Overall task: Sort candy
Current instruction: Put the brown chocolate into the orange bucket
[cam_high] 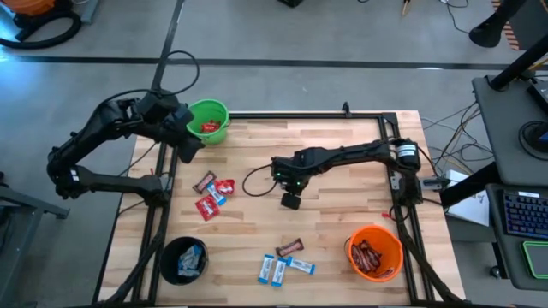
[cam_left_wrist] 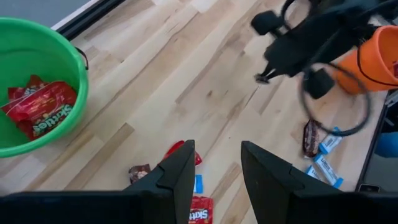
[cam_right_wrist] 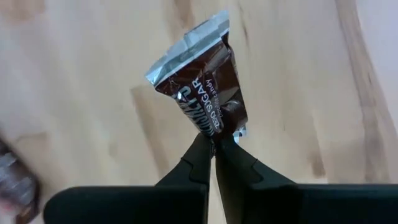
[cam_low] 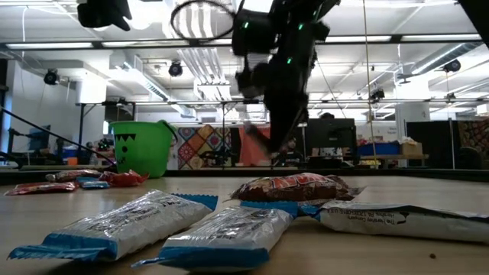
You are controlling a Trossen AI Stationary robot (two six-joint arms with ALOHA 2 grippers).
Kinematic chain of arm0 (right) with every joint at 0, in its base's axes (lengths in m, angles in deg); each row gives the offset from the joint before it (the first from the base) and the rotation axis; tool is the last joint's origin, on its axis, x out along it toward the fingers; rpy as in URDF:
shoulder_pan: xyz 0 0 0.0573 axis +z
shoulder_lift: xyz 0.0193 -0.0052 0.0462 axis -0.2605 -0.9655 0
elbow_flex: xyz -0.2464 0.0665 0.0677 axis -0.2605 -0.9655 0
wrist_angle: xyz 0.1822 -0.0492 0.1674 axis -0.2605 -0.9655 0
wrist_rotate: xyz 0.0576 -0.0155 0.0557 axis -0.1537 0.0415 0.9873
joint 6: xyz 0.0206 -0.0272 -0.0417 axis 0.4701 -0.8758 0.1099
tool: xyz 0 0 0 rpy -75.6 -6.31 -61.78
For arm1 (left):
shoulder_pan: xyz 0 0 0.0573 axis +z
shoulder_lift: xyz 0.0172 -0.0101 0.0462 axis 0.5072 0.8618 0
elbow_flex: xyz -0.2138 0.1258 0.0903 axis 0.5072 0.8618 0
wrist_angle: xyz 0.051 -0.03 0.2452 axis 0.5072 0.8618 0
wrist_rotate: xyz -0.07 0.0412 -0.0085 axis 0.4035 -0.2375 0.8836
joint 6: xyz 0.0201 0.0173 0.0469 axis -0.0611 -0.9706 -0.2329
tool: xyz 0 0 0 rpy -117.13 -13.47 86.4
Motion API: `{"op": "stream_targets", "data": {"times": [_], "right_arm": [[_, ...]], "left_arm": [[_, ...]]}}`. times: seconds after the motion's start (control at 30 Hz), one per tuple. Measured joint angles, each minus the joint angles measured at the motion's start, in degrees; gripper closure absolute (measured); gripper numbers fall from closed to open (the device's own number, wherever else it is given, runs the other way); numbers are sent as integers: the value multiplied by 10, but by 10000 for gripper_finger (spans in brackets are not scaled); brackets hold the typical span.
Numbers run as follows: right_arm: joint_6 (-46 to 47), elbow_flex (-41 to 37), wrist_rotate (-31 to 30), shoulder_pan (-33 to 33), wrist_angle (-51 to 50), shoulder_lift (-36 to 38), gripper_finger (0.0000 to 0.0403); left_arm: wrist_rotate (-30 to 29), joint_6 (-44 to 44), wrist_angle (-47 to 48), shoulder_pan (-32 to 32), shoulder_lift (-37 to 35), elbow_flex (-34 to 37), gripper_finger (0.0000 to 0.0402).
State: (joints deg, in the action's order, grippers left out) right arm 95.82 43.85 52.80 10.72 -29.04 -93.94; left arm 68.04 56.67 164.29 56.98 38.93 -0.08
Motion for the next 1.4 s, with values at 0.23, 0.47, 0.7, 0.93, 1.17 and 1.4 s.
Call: {"op": "stream_targets", "data": {"times": [0.23,0.47,0.7,0.93,1.17,1.4], "right_arm": [[59,0,0,41,-67,78,395],[186,0,-5,122,-139,178,394],[370,1,-60,251,-194,256,394],[591,1,-86,417,-241,288,394],[760,1,-79,541,-315,272,394],[802,0,-54,578,-347,244,394]], "left_arm": [[-29,0,0,0,4,0,288],[-42,0,0,-1,3,0,288],[-46,9,0,-1,0,0,288],[-65,45,0,-1,0,0,288],[-65,78,-12,-1,0,0,288],[-65,91,-38,-1,0,0,288]]}}
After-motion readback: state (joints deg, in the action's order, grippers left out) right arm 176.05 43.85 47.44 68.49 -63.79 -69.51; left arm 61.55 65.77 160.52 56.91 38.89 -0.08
